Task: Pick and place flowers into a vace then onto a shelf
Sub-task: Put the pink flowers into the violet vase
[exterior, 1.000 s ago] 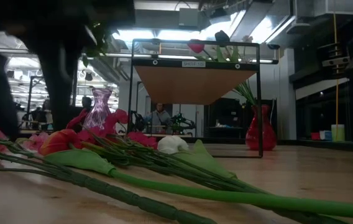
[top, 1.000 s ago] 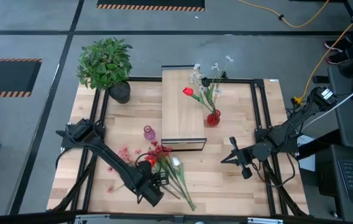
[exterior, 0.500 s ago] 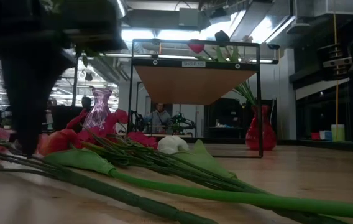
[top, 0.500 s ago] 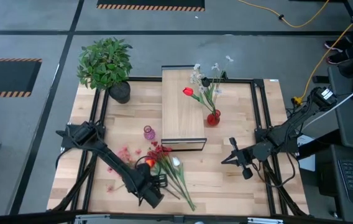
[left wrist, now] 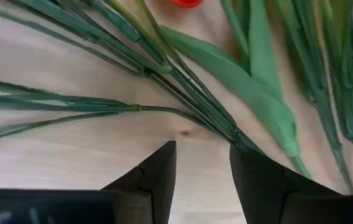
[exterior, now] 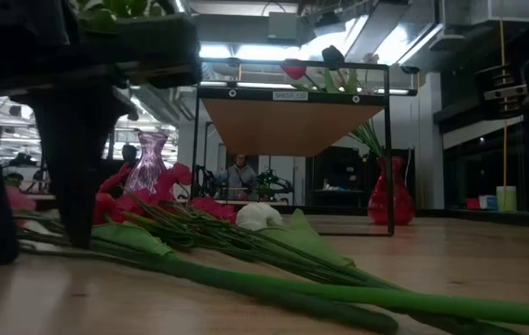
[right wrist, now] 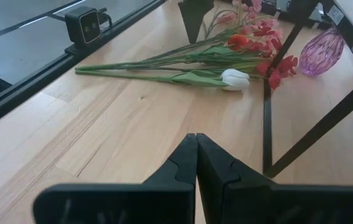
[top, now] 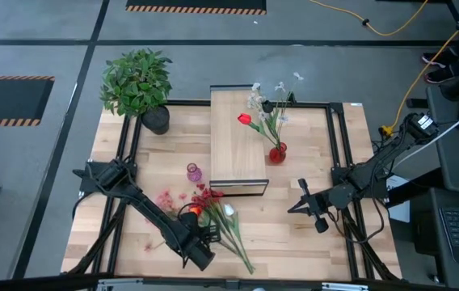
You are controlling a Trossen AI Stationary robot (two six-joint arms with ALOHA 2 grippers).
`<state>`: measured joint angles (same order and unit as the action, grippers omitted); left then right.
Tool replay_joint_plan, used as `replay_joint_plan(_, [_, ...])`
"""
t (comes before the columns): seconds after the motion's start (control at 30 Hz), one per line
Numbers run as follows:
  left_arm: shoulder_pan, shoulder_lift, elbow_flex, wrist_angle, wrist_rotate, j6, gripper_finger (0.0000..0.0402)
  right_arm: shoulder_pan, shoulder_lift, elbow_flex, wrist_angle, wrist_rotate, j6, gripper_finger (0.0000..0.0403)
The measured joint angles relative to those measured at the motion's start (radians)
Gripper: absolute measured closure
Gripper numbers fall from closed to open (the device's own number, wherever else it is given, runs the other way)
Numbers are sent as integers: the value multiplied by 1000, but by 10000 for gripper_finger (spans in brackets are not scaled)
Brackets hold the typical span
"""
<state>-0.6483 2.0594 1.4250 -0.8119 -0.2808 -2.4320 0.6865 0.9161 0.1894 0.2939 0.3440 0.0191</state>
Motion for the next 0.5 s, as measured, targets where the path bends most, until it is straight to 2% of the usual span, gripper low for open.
replay_joint_plan(0.2, [0, 0, -1, 78, -87, 9, 259, 0, 0, 0, 2, 0, 1, 395])
replay_joint_plan(0.5, [-6, 0, -1, 91, -134, 19, 259, 0, 0, 0, 2, 0, 1, 395])
